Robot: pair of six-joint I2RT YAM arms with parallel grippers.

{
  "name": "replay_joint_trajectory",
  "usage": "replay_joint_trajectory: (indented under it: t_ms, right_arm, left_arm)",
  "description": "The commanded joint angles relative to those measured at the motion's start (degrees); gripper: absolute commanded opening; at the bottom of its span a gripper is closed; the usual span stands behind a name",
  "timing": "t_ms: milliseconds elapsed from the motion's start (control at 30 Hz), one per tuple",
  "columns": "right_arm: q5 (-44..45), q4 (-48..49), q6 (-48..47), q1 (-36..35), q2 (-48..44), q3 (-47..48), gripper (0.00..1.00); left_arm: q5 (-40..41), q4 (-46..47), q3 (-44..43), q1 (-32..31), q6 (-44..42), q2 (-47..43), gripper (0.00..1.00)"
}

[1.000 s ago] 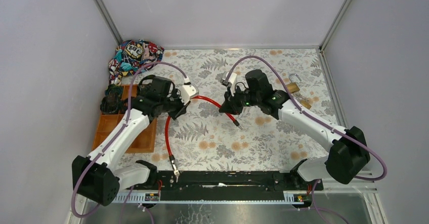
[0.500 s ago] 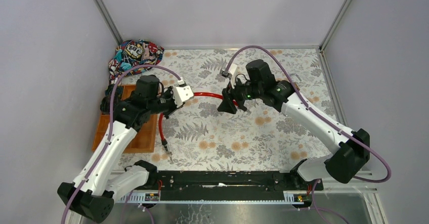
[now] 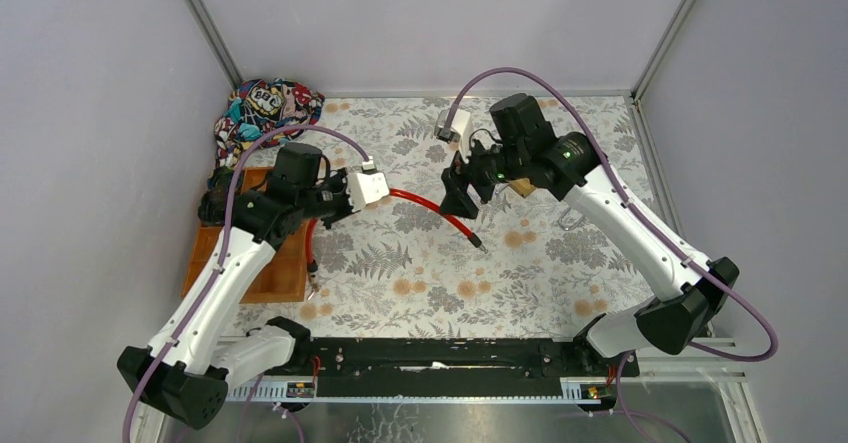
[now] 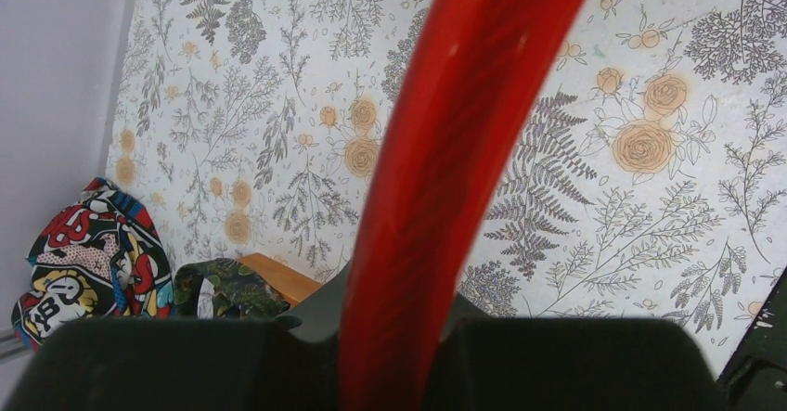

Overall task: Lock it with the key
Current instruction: Pick up the lock from the center of the board.

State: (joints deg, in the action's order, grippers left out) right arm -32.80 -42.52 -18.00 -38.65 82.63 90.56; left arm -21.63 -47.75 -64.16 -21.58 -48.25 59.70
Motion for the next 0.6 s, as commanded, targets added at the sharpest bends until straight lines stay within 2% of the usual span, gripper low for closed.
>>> replay_joint_trajectory:
  t_ms: [0,167,300,467,533,567]
  right_arm:
    - [1.65,-4.23,-2.53,-0.44,0.52,1.69,0.78]
    - [-0.98,-3.3,-0.19,-0.76,2.17,0.48,0.75]
    - [-0.89,-2.05,1.95,-1.4,2.8,-1.31,0.51]
    - [-1.61,-1.15,3.57,-2.7,3.4,-3.08,0.45]
    - [-0.54,-0.71,4.32,-2.92,3.46,-3.26,0.35]
    - [0.24,-0.2,4.81,-2.92,3.35,-3.27,0.26]
  left_arm:
    - [-0.81,0.25,-2.6,-0.59,-1.29,-0.46,0.0]
    - [-0.7,0.28,-2.86,-0.78,-1.31,-0.29,0.0]
    - [-0.74,0.28,-3.08,-0.83,-0.82,-0.33,0.0]
    - [-1.57,0.29,-3.58,-0.83,1.49,-0.11,0.0]
    - [-1.71,0.24,-3.54,-0.83,1.89,-0.11,0.0]
    - [-1.68,0.21,-3.53,-0.83,2.09,-0.11,0.0]
